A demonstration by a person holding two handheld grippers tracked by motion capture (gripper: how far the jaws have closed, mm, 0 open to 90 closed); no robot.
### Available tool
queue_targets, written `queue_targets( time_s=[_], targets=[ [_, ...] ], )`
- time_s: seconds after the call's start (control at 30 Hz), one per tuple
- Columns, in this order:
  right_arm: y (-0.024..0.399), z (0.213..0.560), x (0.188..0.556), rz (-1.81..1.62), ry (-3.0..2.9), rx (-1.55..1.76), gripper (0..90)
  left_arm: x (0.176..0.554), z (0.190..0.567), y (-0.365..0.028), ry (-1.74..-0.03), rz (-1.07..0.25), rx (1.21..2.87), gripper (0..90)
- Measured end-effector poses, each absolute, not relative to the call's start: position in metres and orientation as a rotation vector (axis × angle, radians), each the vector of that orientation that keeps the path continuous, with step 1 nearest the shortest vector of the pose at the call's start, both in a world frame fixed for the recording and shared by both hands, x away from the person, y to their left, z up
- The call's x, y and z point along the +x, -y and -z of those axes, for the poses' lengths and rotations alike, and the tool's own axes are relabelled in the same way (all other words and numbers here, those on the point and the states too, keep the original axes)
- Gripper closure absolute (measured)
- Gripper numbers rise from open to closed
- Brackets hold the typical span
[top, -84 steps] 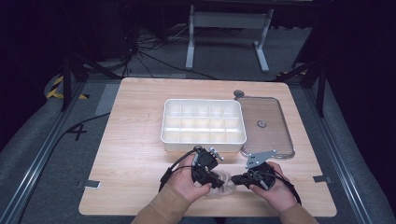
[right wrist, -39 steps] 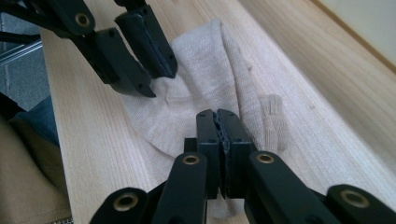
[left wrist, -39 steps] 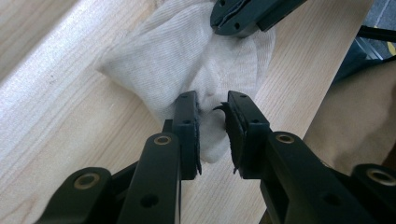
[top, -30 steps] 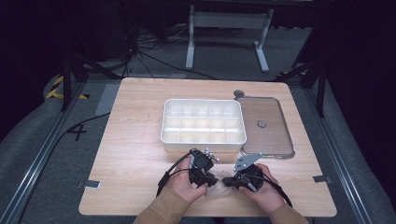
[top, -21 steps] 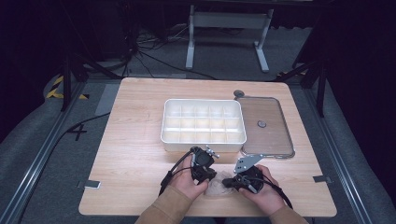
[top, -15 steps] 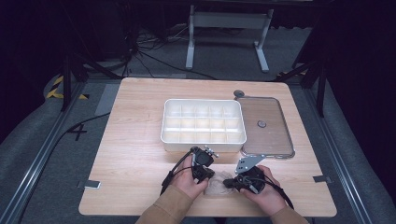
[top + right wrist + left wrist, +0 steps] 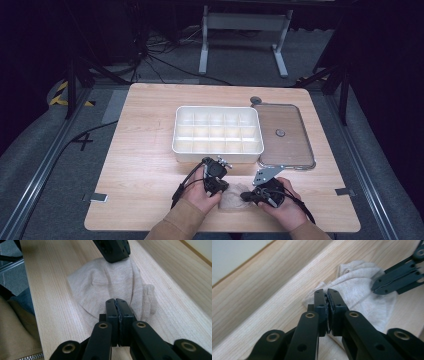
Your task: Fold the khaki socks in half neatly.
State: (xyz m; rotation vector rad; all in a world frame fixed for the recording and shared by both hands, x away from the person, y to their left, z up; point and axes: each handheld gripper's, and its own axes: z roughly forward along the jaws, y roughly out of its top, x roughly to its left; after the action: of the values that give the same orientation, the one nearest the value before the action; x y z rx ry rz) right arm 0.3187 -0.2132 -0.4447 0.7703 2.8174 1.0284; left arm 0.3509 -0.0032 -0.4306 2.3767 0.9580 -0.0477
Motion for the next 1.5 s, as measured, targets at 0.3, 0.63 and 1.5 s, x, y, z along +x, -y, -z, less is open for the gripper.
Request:
queue_targets(
  time_s=[0.3,0.63,1.5],
  targets=[
    [0.218,0.428,0.316,-1.072,-2.755,0.733,90.0,0.344,0.411,-0.011,-0.923,0.049,2.326,79.0],
    [0.220,0.416,0.316,-1.116,-2.714,0.721,90.0,0.336,0.399,-0.020,-0.900,0.053,2.304,78.7],
    [0.197,0.431,0.321,-1.191,-2.624,0.754,90.0,0.337,0.411,-0.018,-0.959,0.110,2.334,73.7]
  ],
)
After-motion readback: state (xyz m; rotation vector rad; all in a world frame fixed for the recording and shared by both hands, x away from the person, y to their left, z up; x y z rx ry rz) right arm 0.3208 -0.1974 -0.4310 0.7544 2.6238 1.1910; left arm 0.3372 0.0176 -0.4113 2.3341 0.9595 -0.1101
